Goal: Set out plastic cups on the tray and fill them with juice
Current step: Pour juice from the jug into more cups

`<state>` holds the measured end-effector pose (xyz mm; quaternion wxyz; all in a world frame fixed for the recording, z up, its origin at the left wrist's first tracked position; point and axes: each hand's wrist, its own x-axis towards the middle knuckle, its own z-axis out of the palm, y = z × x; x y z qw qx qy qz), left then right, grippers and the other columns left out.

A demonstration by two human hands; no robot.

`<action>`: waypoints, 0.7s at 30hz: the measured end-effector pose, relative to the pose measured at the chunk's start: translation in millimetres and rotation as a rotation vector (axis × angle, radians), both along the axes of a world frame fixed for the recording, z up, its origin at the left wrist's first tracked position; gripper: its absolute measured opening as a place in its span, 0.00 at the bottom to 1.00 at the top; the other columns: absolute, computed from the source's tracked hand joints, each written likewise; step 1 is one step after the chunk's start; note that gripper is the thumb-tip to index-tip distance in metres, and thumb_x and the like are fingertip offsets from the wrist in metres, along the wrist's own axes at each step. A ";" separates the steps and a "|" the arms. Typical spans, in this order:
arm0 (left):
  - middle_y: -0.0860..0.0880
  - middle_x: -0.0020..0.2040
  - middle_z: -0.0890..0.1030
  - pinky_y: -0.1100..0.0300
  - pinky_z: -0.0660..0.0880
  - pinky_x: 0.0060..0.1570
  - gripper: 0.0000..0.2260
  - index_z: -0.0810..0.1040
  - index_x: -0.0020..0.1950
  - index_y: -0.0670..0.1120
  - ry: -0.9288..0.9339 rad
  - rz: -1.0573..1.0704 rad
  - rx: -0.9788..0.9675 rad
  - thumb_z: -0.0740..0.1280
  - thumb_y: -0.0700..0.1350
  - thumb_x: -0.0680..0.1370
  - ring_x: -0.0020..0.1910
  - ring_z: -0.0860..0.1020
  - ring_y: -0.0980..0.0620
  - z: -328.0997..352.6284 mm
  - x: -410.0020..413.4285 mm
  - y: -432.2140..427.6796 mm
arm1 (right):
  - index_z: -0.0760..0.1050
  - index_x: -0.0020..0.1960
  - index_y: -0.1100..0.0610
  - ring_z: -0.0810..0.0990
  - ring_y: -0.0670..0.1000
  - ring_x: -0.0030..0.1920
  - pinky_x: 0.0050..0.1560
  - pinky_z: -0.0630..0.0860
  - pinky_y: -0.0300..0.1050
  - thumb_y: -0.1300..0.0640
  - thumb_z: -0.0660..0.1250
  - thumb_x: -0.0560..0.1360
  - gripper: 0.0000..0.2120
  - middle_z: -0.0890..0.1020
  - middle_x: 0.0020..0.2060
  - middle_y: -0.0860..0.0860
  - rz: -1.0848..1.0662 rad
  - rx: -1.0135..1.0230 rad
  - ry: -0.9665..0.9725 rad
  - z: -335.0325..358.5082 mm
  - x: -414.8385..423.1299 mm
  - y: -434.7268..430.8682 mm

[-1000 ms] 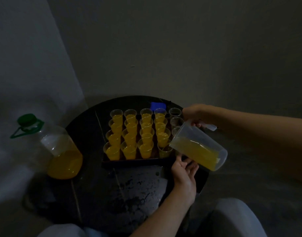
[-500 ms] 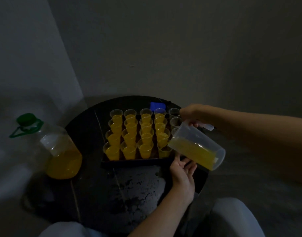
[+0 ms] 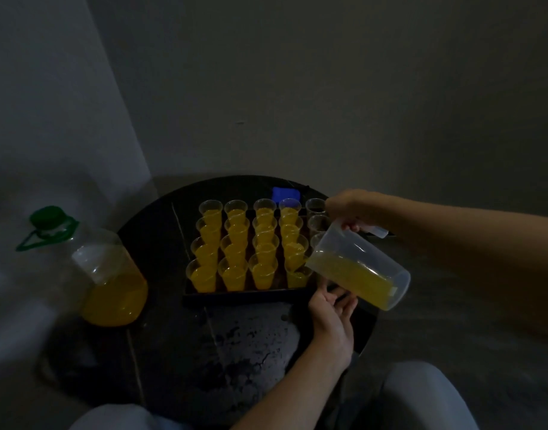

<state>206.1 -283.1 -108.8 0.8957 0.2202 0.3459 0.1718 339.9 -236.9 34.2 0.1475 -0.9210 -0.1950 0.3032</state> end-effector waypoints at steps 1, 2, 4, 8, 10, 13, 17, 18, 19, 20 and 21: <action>0.38 0.62 0.80 0.45 0.68 0.71 0.19 0.75 0.69 0.51 0.002 0.000 0.002 0.51 0.43 0.84 0.64 0.77 0.41 0.2 0.1 0.3 | 0.71 0.43 0.58 0.68 0.46 0.29 0.29 0.65 0.37 0.53 0.56 0.84 0.14 0.72 0.31 0.52 0.002 -0.005 -0.004 0.7 -0.7 0.0; 0.38 0.62 0.80 0.45 0.68 0.71 0.19 0.75 0.69 0.51 0.004 0.000 0.004 0.51 0.43 0.84 0.63 0.77 0.41 0.3 0.2 0.7 | 0.71 0.43 0.58 0.68 0.46 0.28 0.28 0.65 0.37 0.53 0.56 0.84 0.14 0.72 0.31 0.52 -0.002 -0.003 -0.003 1.1 -1.0 0.3; 0.38 0.62 0.80 0.45 0.68 0.71 0.18 0.75 0.68 0.51 0.010 0.000 -0.001 0.51 0.44 0.84 0.63 0.77 0.41 0.9 0.5 0.9 | 0.71 0.43 0.58 0.68 0.46 0.28 0.27 0.65 0.37 0.54 0.56 0.84 0.14 0.72 0.31 0.52 0.003 0.003 -0.001 2.8 -1.6 -0.2; 0.38 0.62 0.79 0.46 0.68 0.71 0.18 0.74 0.69 0.52 0.007 0.001 0.006 0.50 0.44 0.85 0.63 0.77 0.42 2.0 -0.4 0.1 | 0.70 0.42 0.56 0.68 0.46 0.28 0.30 0.64 0.38 0.55 0.58 0.84 0.12 0.72 0.31 0.52 0.021 0.024 0.003 2.7 -2.3 -2.3; 0.39 0.61 0.79 0.46 0.69 0.71 0.17 0.74 0.67 0.52 0.013 0.003 0.010 0.50 0.45 0.85 0.62 0.78 0.42 1.9 -0.3 -0.1 | 0.71 0.42 0.58 0.68 0.46 0.28 0.29 0.65 0.37 0.52 0.57 0.84 0.14 0.72 0.30 0.51 -0.006 0.035 0.001 1.2 -1.6 -2.6; 0.38 0.61 0.79 0.46 0.68 0.72 0.17 0.73 0.69 0.51 0.010 0.010 -0.004 0.50 0.44 0.85 0.63 0.77 0.42 -0.2 -0.4 -0.1 | 0.72 0.43 0.58 0.68 0.47 0.29 0.29 0.65 0.38 0.51 0.56 0.84 0.15 0.72 0.31 0.52 -0.021 0.030 -0.013 -1.6 -2.6 -2.0; 0.37 0.63 0.77 0.46 0.69 0.72 0.20 0.71 0.73 0.49 0.011 0.007 0.005 0.50 0.43 0.84 0.64 0.76 0.41 -2.5 1.0 -2.1 | 0.71 0.43 0.58 0.68 0.46 0.30 0.29 0.65 0.37 0.52 0.57 0.84 0.14 0.71 0.32 0.52 -0.015 0.006 -0.048 -1.8 -3.2 -1.3; 0.37 0.64 0.77 0.46 0.68 0.72 0.20 0.70 0.74 0.49 0.013 0.006 0.010 0.49 0.43 0.85 0.64 0.76 0.41 -2.2 1.2 -2.9 | 0.72 0.43 0.58 0.68 0.46 0.30 0.29 0.65 0.37 0.52 0.57 0.83 0.14 0.71 0.32 0.52 -0.004 -0.009 -0.050 -1.7 -2.8 -1.2; 0.37 0.63 0.78 0.46 0.68 0.72 0.20 0.70 0.74 0.49 0.010 0.006 0.011 0.49 0.43 0.85 0.65 0.76 0.41 -1.8 1.8 -3.6 | 0.72 0.43 0.57 0.68 0.46 0.30 0.30 0.65 0.38 0.52 0.57 0.83 0.14 0.72 0.32 0.51 0.011 -0.027 -0.057 -1.1 -2.4 -0.7; 0.38 0.63 0.78 0.46 0.67 0.73 0.20 0.69 0.75 0.49 0.005 0.006 0.012 0.49 0.44 0.85 0.64 0.76 0.41 -1.6 2.2 -4.2 | 0.72 0.44 0.57 0.68 0.46 0.30 0.30 0.65 0.38 0.51 0.57 0.83 0.14 0.72 0.32 0.51 0.020 -0.041 -0.066 -0.8 -2.1 -0.2; 0.38 0.63 0.78 0.46 0.67 0.73 0.20 0.70 0.75 0.49 -0.001 0.003 0.015 0.49 0.44 0.85 0.64 0.77 0.42 -1.5 2.6 -4.5 | 0.72 0.44 0.57 0.68 0.46 0.30 0.29 0.65 0.38 0.51 0.57 0.83 0.14 0.72 0.33 0.51 0.021 -0.045 -0.069 -0.4 -1.4 0.7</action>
